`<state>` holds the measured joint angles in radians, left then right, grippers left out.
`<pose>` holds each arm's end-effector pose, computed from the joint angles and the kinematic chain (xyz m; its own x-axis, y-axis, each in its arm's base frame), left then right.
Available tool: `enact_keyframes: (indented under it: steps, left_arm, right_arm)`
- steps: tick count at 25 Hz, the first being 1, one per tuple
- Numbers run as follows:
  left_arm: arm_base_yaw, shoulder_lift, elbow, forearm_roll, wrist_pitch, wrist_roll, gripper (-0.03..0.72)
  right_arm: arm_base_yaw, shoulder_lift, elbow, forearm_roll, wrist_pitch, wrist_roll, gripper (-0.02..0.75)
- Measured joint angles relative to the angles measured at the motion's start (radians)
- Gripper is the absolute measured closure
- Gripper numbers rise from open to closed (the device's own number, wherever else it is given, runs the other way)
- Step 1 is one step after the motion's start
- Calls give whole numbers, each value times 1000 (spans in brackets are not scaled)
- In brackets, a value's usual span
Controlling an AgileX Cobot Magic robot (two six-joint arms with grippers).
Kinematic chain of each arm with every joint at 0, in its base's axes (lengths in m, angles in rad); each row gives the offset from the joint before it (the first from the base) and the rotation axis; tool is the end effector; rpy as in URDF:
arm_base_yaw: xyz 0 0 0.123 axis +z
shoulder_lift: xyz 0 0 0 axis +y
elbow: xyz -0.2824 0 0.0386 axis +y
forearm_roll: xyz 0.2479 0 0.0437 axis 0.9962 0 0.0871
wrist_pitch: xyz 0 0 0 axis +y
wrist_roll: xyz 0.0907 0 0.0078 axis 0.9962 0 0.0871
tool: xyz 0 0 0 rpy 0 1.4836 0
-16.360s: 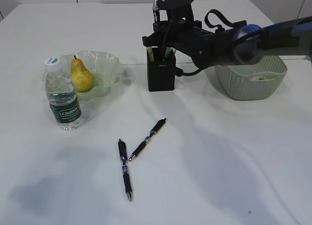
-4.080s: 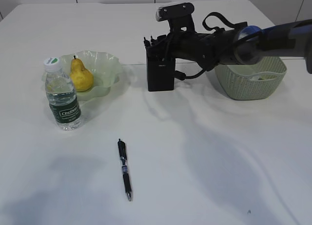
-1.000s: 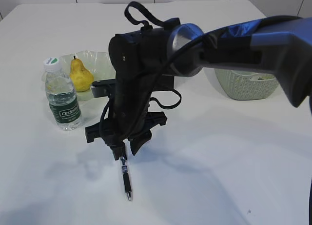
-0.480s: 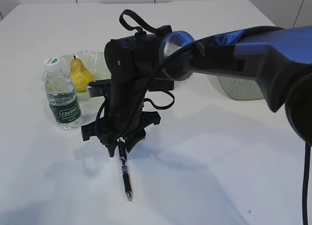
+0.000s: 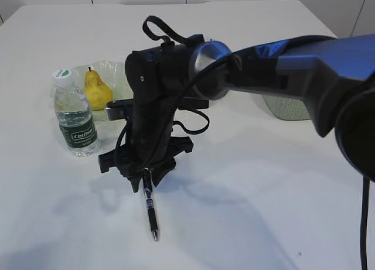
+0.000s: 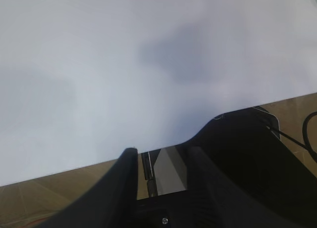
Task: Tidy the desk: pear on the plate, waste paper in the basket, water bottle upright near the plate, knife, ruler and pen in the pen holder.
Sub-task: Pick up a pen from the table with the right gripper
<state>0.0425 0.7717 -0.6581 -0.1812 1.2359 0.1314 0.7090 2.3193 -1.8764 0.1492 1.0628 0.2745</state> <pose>0.1039 -0.0111 0.2775 -0.9472 0.0299 -0.3193 0.0782 0.9871 -0.1395 0.3545 0.3197 0.1477 -0.9300 -0.3528 -0.1034 -0.3662 0.9142 0.1739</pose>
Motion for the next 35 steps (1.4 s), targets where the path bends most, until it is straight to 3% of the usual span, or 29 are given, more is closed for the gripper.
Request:
enact_keyframes:
  steps: [35]
  left_arm:
    - [0, 0, 0, 0, 0, 0, 449]
  right_arm:
    - [0, 78, -58, -16, 68, 0, 406]
